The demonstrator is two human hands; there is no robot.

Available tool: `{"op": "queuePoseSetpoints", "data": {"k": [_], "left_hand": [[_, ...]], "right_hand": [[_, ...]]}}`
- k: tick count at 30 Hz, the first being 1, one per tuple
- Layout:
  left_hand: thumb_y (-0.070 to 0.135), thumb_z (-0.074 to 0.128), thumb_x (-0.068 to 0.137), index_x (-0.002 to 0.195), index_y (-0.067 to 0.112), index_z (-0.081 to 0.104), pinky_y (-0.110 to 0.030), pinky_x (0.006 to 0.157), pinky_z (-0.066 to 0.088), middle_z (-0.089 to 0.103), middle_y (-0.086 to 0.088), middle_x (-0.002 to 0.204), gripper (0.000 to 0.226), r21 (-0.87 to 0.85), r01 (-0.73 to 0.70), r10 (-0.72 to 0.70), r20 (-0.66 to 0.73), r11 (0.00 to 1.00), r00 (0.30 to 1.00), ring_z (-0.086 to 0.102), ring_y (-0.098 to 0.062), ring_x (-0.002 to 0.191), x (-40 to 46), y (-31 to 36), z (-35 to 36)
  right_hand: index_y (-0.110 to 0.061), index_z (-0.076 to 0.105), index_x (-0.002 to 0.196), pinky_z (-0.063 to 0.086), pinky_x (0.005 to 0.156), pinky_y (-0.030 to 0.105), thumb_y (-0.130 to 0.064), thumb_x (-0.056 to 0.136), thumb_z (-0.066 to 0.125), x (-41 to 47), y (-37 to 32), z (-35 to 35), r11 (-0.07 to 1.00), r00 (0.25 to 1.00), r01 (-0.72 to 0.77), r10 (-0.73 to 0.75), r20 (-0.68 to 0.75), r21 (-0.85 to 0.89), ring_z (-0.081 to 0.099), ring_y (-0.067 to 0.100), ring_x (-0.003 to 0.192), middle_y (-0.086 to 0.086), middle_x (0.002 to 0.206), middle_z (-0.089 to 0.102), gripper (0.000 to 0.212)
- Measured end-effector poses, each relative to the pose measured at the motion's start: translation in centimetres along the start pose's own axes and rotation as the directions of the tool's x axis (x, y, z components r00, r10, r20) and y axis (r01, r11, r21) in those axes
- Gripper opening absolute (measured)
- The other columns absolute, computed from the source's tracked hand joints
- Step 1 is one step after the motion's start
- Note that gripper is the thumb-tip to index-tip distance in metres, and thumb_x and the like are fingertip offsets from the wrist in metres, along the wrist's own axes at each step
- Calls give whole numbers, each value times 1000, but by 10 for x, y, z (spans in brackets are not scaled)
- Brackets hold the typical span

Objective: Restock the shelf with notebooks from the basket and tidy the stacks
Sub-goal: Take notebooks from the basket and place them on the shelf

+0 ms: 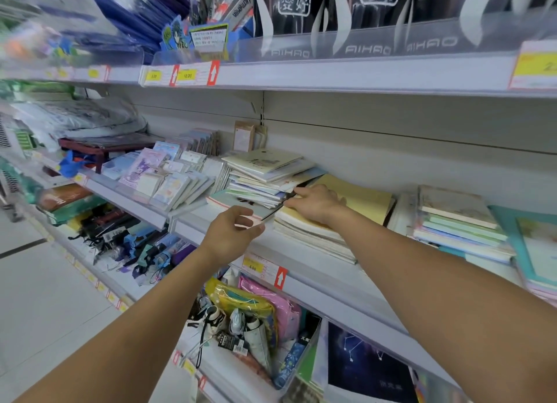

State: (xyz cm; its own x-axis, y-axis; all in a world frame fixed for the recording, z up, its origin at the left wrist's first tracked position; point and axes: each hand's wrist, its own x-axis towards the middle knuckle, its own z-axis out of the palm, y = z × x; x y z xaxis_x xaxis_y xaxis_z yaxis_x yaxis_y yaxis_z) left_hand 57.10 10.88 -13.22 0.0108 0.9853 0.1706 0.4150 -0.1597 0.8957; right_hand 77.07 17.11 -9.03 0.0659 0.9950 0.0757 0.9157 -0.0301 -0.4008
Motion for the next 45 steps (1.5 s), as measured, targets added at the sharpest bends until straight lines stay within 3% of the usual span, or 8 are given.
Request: {"op": "queuePoseSetpoints", "data": {"k": [5, 8, 10, 14, 23, 28, 35, 45], "left_hand": [[24, 66, 90, 110, 18, 64, -15, 68, 50, 67, 3, 97, 21, 22, -45, 48, -194, 999, 980, 64, -8, 89, -67, -34, -16], [24, 67, 88, 97, 15, 68, -26, 68, 52, 69, -1, 88, 13, 51, 211, -192, -248, 976, 950, 65, -17, 80, -135, -115, -7], [24, 69, 86, 95, 13, 69, -30, 74, 52, 71, -9, 89, 14, 84, 501, -479, -192, 862, 856, 67, -27, 85, -197, -186, 7], [18, 64, 91, 89, 6, 60, -39, 72, 51, 58, -16, 85, 13, 51, 883, -885, 2, 466, 466, 56, -28, 80, -327, -279, 32], [14, 45, 100, 147, -2, 29, -36, 85, 41, 41, -17, 143, 52, -30, 971, -970, 44, 238, 239, 49, -27, 111, -380, -330, 49], [12, 47, 99, 104, 5, 55, -30, 72, 42, 49, -4, 80, 12, -97, 985, -986, 68, 144, 151, 43, -14, 64, -386, -350, 52], [30, 50, 100, 146, 8, 35, -42, 100, 41, 34, -11, 152, 54, -201, 979, -981, 187, 18, 56, 40, -31, 134, -392, -353, 63], [13, 63, 93, 115, 1, 62, -40, 60, 60, 71, -16, 87, 25, -714, 690, -973, 220, -117, 62, 69, -28, 71, -399, -337, 73]], "right_hand": [[-20, 70, 96, 42, 82, 27, -32, 92, 55, -99, -17, 50, 845, 691, 524, -352, -631, 103, 55, 17, 98, -1, 101, 62, 20], [-15, 62, 77, 42, 64, 31, -24, 91, 56, -196, -24, 149, 703, 741, 654, -524, -420, 279, 54, 15, 72, -2, 74, 60, 18], [-14, 63, 77, 44, 62, 32, -27, 90, 64, -253, -5, 236, 798, 871, 379, -479, 112, 469, 54, 16, 65, -2, 70, 58, 18], [-6, 55, 134, 47, 97, 39, -34, 83, 77, -347, 56, 363, 963, 638, -152, -77, 766, 223, 57, 27, 117, 12, 132, 57, 62], [0, 36, 146, 46, 99, 40, -33, 81, 81, -377, 102, 439, 688, 390, -725, 411, 824, 0, 53, 33, 124, 16, 146, 47, 85], [3, 33, 148, 48, 101, 39, -38, 77, 82, -371, 107, 478, 640, 368, -766, 513, 775, -60, 51, 33, 128, 15, 151, 42, 96], [-3, 53, 137, 50, 94, 38, -41, 74, 83, -366, 139, 517, 551, 305, -835, 469, 829, -4, 58, 34, 117, 13, 139, 55, 79], [-6, 59, 125, 60, 83, 41, -23, 97, 61, -377, 108, 428, 350, 37, -936, -32, 999, 46, 69, 31, 102, 19, 116, 69, 33]]}}
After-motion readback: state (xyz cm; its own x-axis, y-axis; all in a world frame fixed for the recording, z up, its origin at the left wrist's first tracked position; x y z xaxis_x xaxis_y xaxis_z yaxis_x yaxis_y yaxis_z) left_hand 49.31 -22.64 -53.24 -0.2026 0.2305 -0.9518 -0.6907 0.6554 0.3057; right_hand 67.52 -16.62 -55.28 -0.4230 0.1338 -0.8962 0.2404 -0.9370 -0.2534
